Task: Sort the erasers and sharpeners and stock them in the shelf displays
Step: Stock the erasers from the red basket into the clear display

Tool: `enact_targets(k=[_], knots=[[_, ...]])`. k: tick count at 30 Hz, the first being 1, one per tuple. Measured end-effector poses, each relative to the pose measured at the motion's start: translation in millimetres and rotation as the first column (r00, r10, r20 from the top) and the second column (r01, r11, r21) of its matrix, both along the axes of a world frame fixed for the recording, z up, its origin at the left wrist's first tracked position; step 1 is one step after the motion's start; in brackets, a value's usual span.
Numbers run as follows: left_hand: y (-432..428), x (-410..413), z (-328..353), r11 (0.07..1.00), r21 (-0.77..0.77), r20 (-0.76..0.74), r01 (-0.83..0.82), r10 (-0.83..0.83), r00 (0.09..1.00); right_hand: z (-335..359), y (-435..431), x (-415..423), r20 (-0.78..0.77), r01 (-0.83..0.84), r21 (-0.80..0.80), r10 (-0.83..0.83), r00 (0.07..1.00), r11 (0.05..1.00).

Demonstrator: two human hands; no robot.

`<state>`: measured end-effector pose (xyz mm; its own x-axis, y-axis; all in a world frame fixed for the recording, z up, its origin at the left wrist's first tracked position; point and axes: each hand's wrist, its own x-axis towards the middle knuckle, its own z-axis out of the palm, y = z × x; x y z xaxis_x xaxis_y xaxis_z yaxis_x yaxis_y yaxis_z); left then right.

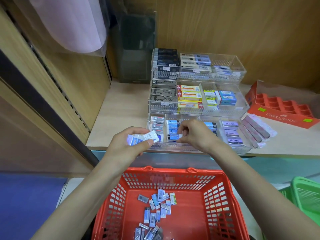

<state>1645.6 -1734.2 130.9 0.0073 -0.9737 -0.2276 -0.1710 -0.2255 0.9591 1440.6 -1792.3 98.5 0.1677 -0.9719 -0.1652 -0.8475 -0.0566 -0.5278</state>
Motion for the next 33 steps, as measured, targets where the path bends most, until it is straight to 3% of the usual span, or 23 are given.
enact_targets(k=[5, 11, 17, 24, 28, 33], knots=[[0.3, -0.3, -0.9, 1.0, 0.01, -0.004, 0.002, -0.002, 1.0, 0.6, -7.7, 4.0, -0.099, -0.073, 0.029, 0.075, 0.992, 0.997], [0.7, -0.1, -0.7, 1.0, 0.015, 0.0, 0.002, -0.002, 1.0, 6.6, -4.0, -0.8, -0.112, -0.073, 0.032, 0.077, 0.991, 0.997], [1.8, -0.9, -0.9, 1.0, 0.022, -0.002, 0.004, -0.004, 1.0, 12.1, -1.2, -15.7, -0.278, -0.184, -0.029, 0.169, 0.946, 0.983], [1.7, -3.2, 1.2, 1.0, 0.014, -0.005, 0.007, -0.007, 1.0, 7.2, -6.2, -15.0, -0.287, -0.218, -0.065, 0.191, 0.939, 0.974], [1.9, -2.1, 1.3, 1.0, 0.013, -0.005, 0.005, -0.005, 1.0, 11.0, -9.2, -14.8, -0.233, -0.377, 0.018, 0.37, 0.899, 0.926], [2.5, -0.5, 0.7, 1.0, 0.01, -0.034, 0.006, -0.006, 0.999, 9.2, -21.9, -11.9, -0.289, -0.5, 0.092, 0.504, 0.814, 0.861]])
